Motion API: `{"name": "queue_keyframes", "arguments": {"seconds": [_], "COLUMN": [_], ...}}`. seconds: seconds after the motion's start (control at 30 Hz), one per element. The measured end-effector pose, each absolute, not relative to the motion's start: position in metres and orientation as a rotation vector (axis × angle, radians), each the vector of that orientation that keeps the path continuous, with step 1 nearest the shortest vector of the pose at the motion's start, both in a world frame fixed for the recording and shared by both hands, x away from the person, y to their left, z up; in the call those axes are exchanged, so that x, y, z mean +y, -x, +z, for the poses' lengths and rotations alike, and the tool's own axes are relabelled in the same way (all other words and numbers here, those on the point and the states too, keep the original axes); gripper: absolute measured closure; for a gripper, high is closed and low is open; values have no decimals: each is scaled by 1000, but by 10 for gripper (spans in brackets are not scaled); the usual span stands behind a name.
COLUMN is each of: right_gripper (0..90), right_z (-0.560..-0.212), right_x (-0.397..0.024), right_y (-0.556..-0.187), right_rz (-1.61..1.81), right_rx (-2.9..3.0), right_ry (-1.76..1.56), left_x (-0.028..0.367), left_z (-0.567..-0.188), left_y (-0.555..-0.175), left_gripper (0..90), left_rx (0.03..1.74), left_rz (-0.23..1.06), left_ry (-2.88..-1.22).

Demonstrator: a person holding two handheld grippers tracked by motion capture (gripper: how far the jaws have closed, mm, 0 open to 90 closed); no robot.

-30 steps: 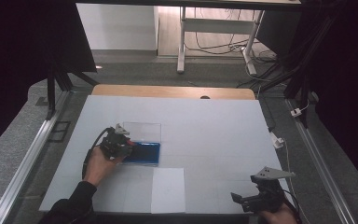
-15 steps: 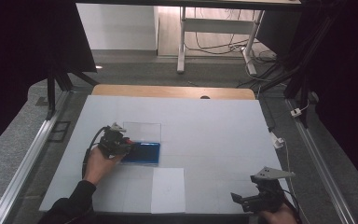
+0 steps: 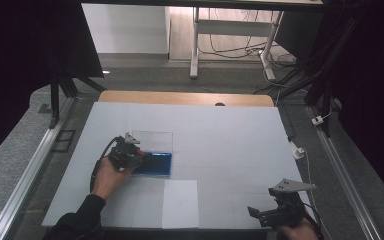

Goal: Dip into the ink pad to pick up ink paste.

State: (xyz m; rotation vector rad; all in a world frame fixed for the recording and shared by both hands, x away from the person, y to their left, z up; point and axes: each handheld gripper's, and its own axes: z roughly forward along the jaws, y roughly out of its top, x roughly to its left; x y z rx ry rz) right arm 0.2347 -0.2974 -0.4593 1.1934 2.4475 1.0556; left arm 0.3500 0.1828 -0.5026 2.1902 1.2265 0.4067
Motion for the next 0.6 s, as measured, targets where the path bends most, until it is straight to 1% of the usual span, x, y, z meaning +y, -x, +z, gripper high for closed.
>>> {"name": "queue_keyframes", "arguments": {"seconds": [0.13,0.6], "right_gripper": [0,0], "right_z": [-459,-459], "right_x": [-298,-298], "right_y": [-235,-234], "right_rz": [1057,1062], "right_rx": [2446,2442], "right_ry": [-1193,-1190], "left_x": [188,186], "left_z": [-503,-500], "left_y": [-352,-353], "left_gripper": [581,578], "left_rx": [1230,1232], "left_rz": [366,369], "left_ry": [-2167,-2185]}}
